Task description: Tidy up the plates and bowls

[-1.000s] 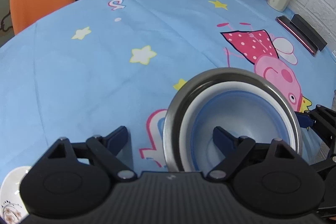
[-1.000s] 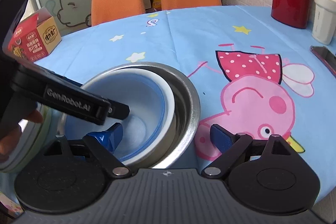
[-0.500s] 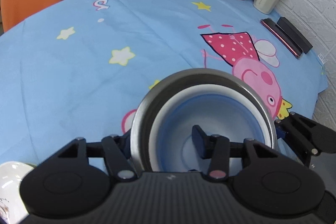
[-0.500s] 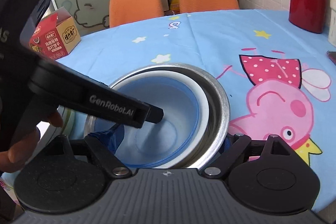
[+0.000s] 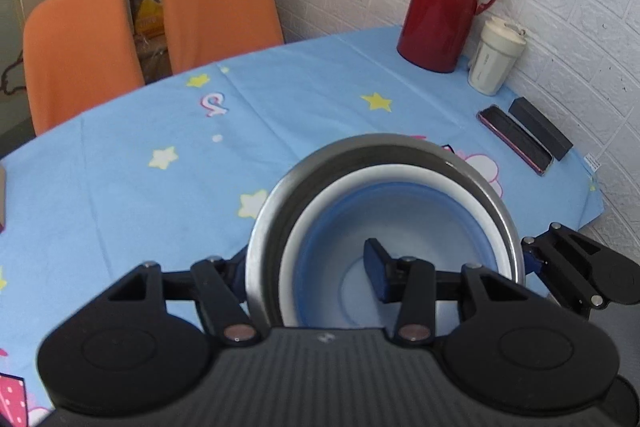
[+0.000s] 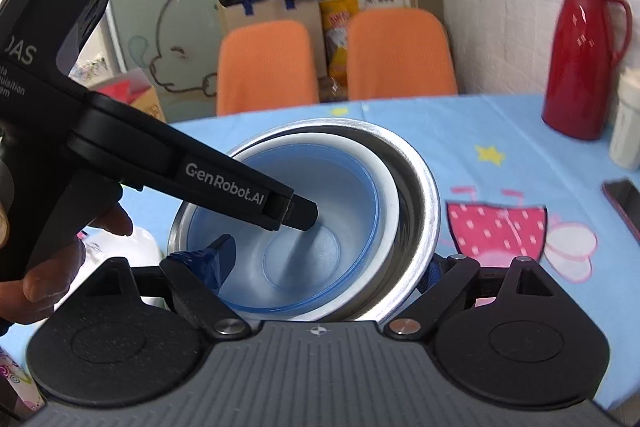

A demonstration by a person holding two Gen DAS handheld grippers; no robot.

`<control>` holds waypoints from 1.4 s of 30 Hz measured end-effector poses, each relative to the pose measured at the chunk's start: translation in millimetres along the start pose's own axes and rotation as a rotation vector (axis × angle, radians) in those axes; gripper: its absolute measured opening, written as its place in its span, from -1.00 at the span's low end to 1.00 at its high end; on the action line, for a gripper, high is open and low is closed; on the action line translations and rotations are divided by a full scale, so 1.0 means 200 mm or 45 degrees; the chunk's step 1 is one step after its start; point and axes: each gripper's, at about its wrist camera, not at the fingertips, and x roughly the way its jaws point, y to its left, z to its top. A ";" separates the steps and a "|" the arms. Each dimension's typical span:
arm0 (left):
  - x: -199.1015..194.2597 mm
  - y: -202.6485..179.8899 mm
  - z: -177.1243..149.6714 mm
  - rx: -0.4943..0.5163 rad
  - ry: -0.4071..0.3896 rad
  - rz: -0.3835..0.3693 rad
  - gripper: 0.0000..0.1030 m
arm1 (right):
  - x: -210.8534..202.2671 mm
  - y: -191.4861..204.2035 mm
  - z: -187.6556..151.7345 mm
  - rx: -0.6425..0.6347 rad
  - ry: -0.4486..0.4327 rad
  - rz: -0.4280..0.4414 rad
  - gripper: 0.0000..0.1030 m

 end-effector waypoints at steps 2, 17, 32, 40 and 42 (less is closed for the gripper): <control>-0.10 0.04 -0.02 -0.008 -0.026 0.059 -0.10 | -0.01 0.07 0.03 -0.020 -0.030 0.053 0.50; -0.34 0.56 -0.58 -0.285 0.079 0.308 -0.08 | 0.20 0.63 -0.10 -0.097 0.171 0.436 0.51; -0.25 0.67 -0.72 -0.332 0.071 0.251 0.05 | 0.28 0.74 -0.21 -0.137 0.278 0.391 0.51; -0.35 0.60 -0.73 -0.277 -0.090 0.361 0.47 | 0.17 0.67 -0.15 -0.160 0.167 0.311 0.48; -0.38 0.59 -0.72 -0.310 -0.117 0.338 0.47 | 0.14 0.63 -0.13 -0.145 0.145 0.322 0.49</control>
